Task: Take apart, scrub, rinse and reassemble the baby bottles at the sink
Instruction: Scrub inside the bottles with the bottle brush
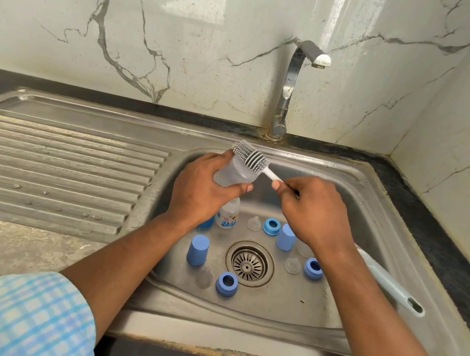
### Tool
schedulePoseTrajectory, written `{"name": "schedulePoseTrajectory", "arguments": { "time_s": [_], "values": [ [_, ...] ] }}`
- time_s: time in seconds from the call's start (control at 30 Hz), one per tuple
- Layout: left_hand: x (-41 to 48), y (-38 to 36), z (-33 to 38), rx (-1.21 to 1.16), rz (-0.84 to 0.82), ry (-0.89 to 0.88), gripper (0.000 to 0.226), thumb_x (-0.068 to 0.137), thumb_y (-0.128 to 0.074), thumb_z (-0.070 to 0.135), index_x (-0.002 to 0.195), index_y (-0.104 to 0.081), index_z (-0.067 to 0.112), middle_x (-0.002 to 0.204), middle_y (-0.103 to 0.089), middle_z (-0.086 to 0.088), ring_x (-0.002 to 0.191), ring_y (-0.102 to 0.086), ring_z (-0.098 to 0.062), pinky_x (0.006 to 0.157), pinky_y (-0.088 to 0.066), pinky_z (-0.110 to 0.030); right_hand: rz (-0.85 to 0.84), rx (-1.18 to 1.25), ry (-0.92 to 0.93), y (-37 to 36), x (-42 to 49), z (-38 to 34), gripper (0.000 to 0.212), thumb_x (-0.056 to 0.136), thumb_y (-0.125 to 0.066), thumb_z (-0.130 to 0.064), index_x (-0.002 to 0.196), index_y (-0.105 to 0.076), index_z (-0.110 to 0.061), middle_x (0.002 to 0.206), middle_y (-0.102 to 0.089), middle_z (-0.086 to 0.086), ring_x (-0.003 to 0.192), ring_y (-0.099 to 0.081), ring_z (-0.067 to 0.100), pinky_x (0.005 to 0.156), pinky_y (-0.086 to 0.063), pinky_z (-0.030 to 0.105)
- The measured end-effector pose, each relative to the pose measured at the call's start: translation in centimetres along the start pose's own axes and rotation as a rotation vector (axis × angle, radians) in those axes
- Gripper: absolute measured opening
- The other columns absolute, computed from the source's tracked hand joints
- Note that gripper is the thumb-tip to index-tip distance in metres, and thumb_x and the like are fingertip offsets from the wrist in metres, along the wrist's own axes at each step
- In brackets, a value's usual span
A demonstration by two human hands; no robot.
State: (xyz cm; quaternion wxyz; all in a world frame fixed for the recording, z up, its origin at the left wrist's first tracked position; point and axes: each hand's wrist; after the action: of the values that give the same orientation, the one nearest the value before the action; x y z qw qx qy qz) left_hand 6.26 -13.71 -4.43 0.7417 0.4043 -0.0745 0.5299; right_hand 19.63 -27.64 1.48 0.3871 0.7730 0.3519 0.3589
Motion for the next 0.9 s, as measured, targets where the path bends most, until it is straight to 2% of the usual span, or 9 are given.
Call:
{"name": "schedulePoseTrajectory", "arguments": {
  "time_s": [0.1,0.17,0.27,0.5,0.63,0.7,0.9],
  "values": [
    [-0.2,-0.3,0.2,0.008,0.0,-0.033,0.066,0.072,-0.079,0.055,0.131,-0.061,0.033,0.115,-0.067,0.011,0.103,-0.061,-0.009,0.081,-0.056,-0.037,0.029,0.017,-0.051,0.1,0.2,0.4,0.044,0.1,-0.053,-0.043,0.061,-0.053,-0.022,0.049,-0.048,-0.004,0.045,-0.042,0.015,0.046,-0.028,0.027],
    [-0.1,0.0,0.1,-0.059,0.026,0.009,0.056,0.072,-0.079,0.054,0.123,-0.064,0.036,0.106,-0.069,0.012,0.095,-0.064,-0.008,0.076,-0.057,-0.039,-0.032,0.036,-0.003,0.2,0.1,0.4,0.041,0.099,-0.054,-0.041,0.063,-0.057,-0.022,0.048,-0.047,-0.003,0.045,-0.041,0.015,0.046,-0.03,0.028],
    [0.2,0.5,-0.4,-0.087,0.065,0.038,0.048,0.071,-0.078,0.055,0.114,-0.065,0.037,0.094,-0.07,0.011,0.085,-0.065,-0.008,0.07,-0.056,-0.04,-0.111,0.022,0.054,0.3,-0.1,0.2,0.043,0.099,-0.054,-0.043,0.059,-0.052,-0.027,0.048,-0.046,-0.004,0.045,-0.039,0.014,0.048,-0.031,0.028],
    [-0.1,0.0,0.4,-0.154,0.056,-0.015,0.06,0.07,-0.076,0.055,0.125,-0.061,0.038,0.105,-0.071,0.013,0.095,-0.066,-0.006,0.079,-0.058,-0.038,0.046,0.024,-0.047,0.2,0.3,0.9,0.04,0.099,-0.054,-0.044,0.071,-0.065,-0.017,0.051,-0.051,-0.002,0.046,-0.045,0.017,0.048,-0.03,0.027],
    [0.3,0.2,-0.5,-0.206,0.063,0.11,0.047,0.071,-0.078,0.051,0.114,-0.068,0.038,0.095,-0.074,0.014,0.088,-0.07,-0.006,0.077,-0.059,-0.04,-0.062,0.024,0.043,0.3,0.1,0.6,0.047,0.098,-0.055,-0.043,0.058,-0.053,-0.019,0.048,-0.045,-0.002,0.045,-0.04,0.017,0.048,-0.029,0.028],
    [0.5,0.3,-0.8,-0.255,0.079,0.186,0.041,0.072,-0.081,0.044,0.11,-0.071,0.036,0.094,-0.075,0.016,0.087,-0.07,-0.003,0.08,-0.06,-0.04,-0.082,-0.014,0.06,0.2,0.0,0.3,0.047,0.098,-0.054,-0.045,0.058,-0.052,-0.02,0.049,-0.048,-0.001,0.046,-0.041,0.017,0.049,-0.03,0.028],
    [0.0,-0.1,0.7,-0.367,0.041,0.166,0.036,0.076,-0.084,0.032,0.109,-0.071,0.036,0.097,-0.074,0.018,0.091,-0.07,-0.001,0.085,-0.059,-0.031,0.049,0.044,-0.047,0.3,0.4,0.8,0.043,0.099,-0.054,-0.044,0.064,-0.058,-0.018,0.049,-0.049,-0.002,0.046,-0.043,0.018,0.048,-0.03,0.028]
  ]
}}
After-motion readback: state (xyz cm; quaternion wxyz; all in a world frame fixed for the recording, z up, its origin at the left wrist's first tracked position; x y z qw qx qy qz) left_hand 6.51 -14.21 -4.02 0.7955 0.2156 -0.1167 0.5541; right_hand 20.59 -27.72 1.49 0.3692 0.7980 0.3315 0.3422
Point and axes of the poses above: each hand's wrist, its own x-axis towards the middle knuckle, its own y-axis out of the back of the hand, z = x × y
